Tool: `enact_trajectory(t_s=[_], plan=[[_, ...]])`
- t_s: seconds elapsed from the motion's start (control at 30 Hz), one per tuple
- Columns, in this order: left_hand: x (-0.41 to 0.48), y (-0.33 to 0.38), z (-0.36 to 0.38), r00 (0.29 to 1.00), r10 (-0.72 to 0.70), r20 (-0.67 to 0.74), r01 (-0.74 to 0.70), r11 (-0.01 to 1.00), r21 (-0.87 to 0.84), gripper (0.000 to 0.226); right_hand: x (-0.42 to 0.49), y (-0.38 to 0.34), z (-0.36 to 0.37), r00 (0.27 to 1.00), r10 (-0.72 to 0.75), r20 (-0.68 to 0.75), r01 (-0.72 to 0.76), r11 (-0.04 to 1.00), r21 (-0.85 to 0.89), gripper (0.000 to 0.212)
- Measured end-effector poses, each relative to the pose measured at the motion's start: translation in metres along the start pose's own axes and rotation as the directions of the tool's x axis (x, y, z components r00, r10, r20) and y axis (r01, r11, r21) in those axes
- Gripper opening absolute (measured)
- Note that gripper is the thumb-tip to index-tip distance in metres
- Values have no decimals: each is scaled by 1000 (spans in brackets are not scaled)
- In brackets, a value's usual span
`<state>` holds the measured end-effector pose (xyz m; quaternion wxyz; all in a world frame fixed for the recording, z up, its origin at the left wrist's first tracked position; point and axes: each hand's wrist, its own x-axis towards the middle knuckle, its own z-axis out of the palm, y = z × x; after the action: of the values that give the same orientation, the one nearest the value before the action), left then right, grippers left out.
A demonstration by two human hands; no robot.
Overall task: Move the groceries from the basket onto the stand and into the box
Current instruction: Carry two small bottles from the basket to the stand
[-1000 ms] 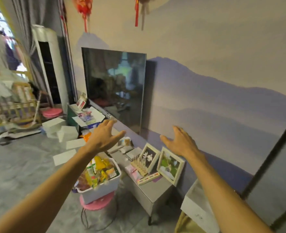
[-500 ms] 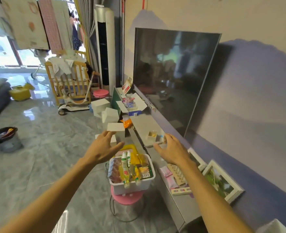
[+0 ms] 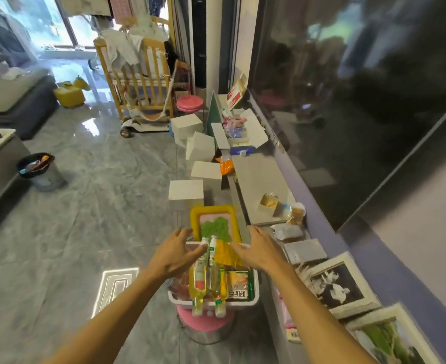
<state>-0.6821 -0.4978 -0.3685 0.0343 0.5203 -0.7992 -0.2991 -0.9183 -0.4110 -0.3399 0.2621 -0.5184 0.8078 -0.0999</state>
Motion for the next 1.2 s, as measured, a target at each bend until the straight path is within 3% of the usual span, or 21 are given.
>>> enact_trajectory(t_s=[0.13,0.27,0.4,0.53,0.63,0.8,1.0,1.2], plan=[[70,-20,48,996,-67,57,69,997,-36,87,94,29,61,993,25,117,-21,999,-32,87],[154,-79,119,986,-134,97,145,982,-121,99,183,51,140,981,20,192,-5,997,-79,88],[235,-149,205,975,-171,142,185,978,-97,99,259,72,217,975,19,221,13,990,-142,98],[273,-174,256,964,-194,181,210,975,-76,88,312,94,276,971,34,238,13,981,-194,106],[288,-192,290,962,-192,195,221,966,-136,82,334,108,302,973,9,231,37,980,-197,96],[296,-193,299,978,-183,97,199,959,-200,73,343,115,317,987,-36,159,52,994,-95,73],[283,-184,277,986,-166,-6,157,946,-285,62,328,107,306,991,-125,36,126,992,-21,69],[262,-146,194,987,-108,-117,58,929,-366,58,290,67,230,993,-78,-90,98,963,251,77]])
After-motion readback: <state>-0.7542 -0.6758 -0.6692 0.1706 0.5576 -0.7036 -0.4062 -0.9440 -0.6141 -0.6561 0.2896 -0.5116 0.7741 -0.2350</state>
